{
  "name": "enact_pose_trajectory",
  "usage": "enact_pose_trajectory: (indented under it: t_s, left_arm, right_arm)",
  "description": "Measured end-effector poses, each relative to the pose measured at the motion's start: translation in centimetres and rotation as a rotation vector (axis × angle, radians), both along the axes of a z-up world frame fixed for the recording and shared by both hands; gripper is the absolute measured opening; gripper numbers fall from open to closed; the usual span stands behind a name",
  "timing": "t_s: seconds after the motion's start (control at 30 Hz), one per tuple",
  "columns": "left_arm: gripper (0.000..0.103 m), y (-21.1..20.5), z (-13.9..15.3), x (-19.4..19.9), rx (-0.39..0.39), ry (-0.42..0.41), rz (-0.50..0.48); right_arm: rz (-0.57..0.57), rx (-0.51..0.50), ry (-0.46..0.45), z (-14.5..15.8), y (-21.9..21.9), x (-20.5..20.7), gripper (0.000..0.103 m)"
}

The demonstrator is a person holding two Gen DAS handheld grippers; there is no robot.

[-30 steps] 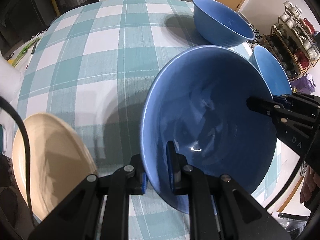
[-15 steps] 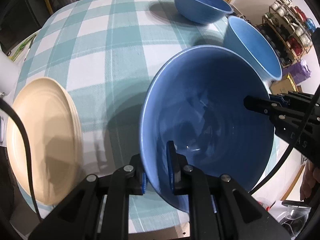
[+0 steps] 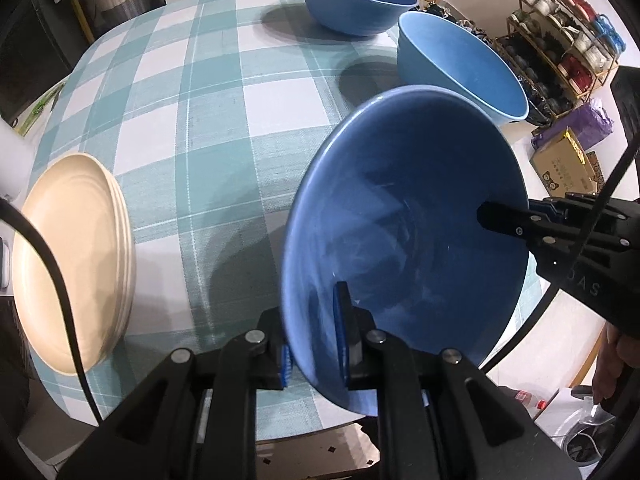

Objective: Organize plates and bowls
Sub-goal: 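Lift the dark blue bowl with both tools and carry it toward the plates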

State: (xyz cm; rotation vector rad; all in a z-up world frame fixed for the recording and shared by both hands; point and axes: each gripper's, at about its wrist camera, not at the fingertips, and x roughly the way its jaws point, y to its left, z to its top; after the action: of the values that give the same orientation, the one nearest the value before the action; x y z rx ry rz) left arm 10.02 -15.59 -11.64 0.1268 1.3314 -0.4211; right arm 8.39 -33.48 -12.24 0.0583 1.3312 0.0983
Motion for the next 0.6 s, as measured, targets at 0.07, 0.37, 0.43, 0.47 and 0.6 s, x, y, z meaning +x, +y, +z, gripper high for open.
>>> enact_pose_trajectory:
  t_s: [0.07,0.37,0.43,0.47,0.6]
  left_arm:
    - [0.013,-0.1,0.0,0.2,-0.002,0.001,0.003]
    - [0.013,0.1,-1.7,1.6,-0.013,0.045,0.028]
    - [0.013,0.1,-2.0,1.8,-0.015,0.053,0.024]
    - [0.013,0.1,-2.2,1.9,-0.015,0.056,0.025]
    - [0.013,0.1,-2.6,2.3,-0.012,0.066,0.025]
  right_arm:
    - [0.001,0.002,0.0,0.0,-0.2,-0.1,0.014]
    - [0.016,-0.003,-0.026,-0.1,0.6,1.4,0.014]
    - [0.018,0.001,-0.026,-0.3,0.7,1.7,0.014]
    - [0.016,0.002,-0.028,-0.4,0.7,1.8,0.014]
    - [0.006,0.012,-0.032,-1.2,0.8,2.3,0.014]
